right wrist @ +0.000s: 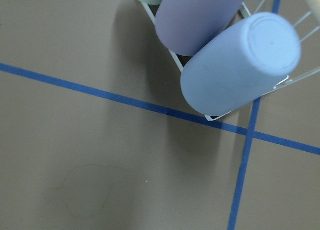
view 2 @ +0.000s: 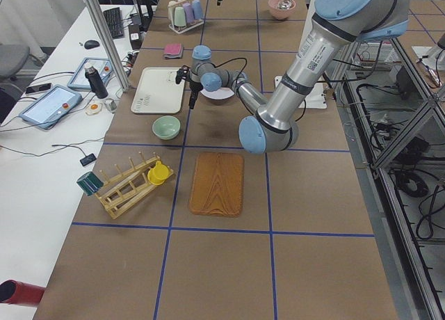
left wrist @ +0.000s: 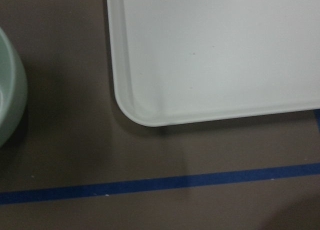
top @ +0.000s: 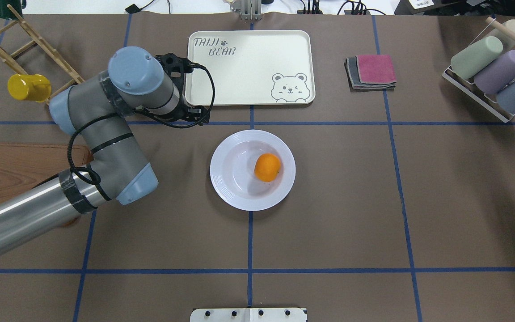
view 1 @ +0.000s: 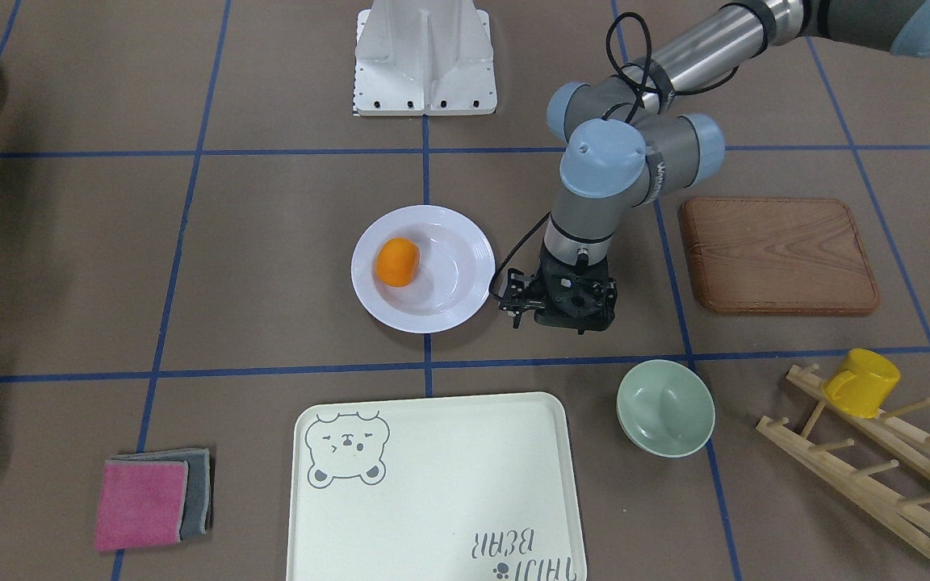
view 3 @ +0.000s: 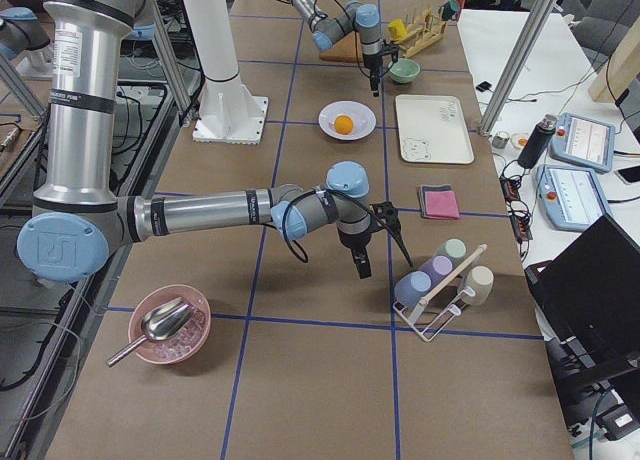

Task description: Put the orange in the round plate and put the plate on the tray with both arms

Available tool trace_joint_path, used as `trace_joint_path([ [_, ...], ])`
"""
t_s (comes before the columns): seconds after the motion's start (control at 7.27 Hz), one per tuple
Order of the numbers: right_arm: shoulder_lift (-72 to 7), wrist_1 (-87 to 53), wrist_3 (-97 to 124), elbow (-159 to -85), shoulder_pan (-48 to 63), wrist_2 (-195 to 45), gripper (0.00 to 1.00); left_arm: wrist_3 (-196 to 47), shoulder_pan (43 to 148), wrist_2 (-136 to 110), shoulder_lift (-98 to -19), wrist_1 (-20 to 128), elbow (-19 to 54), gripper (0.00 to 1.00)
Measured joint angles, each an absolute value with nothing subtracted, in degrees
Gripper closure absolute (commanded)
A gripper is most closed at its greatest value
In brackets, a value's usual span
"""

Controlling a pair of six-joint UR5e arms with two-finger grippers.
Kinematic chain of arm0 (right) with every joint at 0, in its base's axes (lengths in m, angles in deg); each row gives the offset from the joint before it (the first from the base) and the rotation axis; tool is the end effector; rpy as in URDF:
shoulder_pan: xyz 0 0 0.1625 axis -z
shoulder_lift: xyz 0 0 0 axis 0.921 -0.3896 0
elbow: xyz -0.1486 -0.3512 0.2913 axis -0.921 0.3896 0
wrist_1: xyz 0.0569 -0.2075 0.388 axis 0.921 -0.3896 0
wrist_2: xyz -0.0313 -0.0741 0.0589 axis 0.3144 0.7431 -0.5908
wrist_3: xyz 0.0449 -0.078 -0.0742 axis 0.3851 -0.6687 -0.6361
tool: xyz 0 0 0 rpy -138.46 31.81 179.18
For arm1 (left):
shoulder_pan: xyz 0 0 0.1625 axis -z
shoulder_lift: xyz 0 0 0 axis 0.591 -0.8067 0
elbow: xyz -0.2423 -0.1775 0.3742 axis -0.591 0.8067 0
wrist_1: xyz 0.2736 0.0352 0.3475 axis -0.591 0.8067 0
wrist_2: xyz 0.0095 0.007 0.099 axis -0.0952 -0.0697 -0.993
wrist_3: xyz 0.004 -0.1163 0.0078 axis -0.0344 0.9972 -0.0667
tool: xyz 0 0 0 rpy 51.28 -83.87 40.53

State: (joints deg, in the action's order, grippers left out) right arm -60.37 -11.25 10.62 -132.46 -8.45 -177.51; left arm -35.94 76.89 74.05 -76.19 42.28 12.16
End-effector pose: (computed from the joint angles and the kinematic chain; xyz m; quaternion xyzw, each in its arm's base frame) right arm -0.0582 -0.4876 0.6414 0.1247 -0.3381 -0.0715 0.9301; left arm 0.5402 -0.5910 0.3135 0.1333 0.4017 0.0337 0.9054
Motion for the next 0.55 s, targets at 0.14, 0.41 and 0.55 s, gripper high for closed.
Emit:
trace_joint_path([
  [0.14, -61.4, -11.5, 10.7, -132.2, -9.7, -177.6, 0.00, -38.2, 78.3, 76.7, -74.3, 39.7, 15.8, 0.01],
  [0.41, -62.7, -11.8, 10.6, -130.9, -11.8, -177.5, 0.00, -41.9, 81.6, 79.3, -69.3, 30.1, 28.3, 0.01],
  [0.55, -62.6, -11.9, 10.3, -129.5, -12.2, -177.6, 0.00, -48.4, 85.4, 81.9, -67.1, 22.6, 34.1, 0.01],
])
